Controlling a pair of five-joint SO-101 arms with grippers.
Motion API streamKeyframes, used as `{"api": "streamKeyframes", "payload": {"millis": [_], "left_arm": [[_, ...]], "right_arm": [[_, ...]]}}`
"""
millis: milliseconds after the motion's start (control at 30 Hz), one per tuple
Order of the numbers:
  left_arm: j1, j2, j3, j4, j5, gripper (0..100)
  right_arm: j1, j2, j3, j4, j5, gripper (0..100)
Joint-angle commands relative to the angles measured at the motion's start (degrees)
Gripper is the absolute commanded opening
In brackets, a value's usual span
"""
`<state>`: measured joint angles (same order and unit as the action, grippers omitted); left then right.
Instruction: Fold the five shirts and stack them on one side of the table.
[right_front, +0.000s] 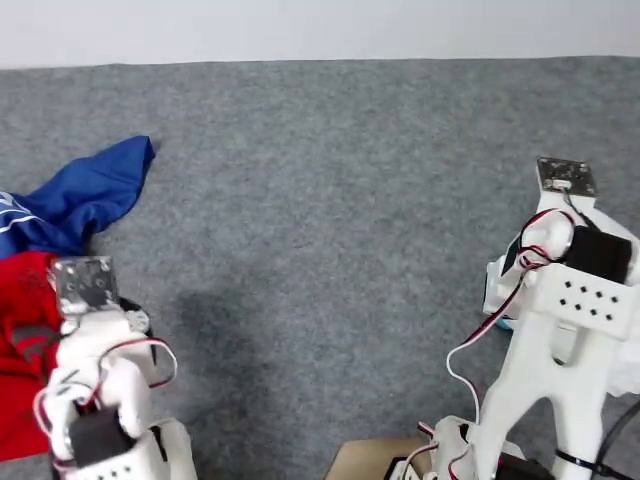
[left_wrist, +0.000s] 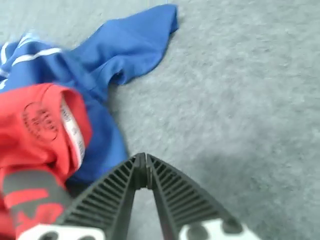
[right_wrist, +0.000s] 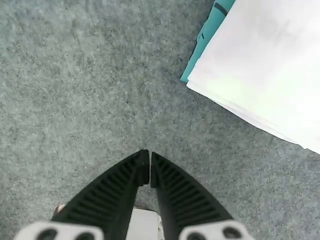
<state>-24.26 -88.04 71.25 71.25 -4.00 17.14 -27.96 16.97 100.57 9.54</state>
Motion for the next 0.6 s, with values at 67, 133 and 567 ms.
{"api": "streamKeyframes", "payload": {"millis": [67,133,567], "left_arm": [[-8.88,20.84,-14.29,4.40,-0.88,13],[-12.13,28.13,-19.21,8.18,-0.97,21],[-26.99,58.81,-38.64,16.53,-13.98,39]], "right_arm": [[-0.57,-1.71,-0.26,2.15,-0.18,0.9],[-0.66,-1.71,-0.26,2.15,-0.18,0.9],[-0.66,-1.80,-0.26,2.24,-0.18,0.9]]}}
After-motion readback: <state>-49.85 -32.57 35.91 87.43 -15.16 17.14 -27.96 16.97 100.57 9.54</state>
